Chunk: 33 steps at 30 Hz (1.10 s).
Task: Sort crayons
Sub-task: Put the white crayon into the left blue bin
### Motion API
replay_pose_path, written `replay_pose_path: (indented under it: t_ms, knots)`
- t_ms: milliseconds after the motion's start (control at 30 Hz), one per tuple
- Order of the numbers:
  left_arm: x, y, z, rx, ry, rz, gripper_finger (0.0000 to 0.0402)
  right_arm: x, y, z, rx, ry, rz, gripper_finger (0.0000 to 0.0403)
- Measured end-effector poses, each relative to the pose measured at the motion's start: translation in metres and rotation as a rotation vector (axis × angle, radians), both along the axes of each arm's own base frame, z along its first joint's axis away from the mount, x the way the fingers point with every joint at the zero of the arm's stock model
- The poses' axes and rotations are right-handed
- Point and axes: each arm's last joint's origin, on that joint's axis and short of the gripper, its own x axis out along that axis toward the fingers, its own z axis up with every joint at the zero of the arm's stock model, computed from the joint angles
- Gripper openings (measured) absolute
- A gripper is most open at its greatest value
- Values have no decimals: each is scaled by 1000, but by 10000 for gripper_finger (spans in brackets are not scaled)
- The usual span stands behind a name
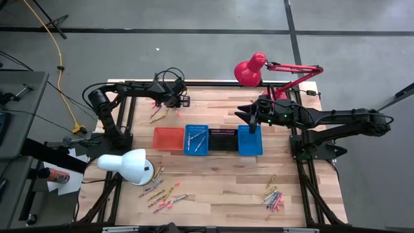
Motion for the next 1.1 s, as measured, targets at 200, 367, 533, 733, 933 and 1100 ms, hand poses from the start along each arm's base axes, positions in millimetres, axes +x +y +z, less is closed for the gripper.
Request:
replay_pose_path:
  t_ms: [200, 367, 533, 733, 933, 1100]
  knots:
    - [-3, -2, 10, 19, 1, -70, 4, 0, 0, 0, -3, 2, -7, 165]
    - [-6, -5, 41, 106, -62, -126, 2, 0, -1, 0, -5, 2, -28, 165]
    - [-11, -15, 82, 249, -126, -267, 1, 0, -1, 0, -7, 3, -24, 165]
    - [-12, -57, 144, 418, -353, -540, 0, 0, 0, 0, -1, 2, -9, 165]
    - [-19, -126, 181, 578, -742, -720, 1, 2, 4, 3, 24, -36, 131, 165]
    - [-26, -168, 175, 643, -995, -743, 2, 3, 5, 8, 19, -92, 172, 165]
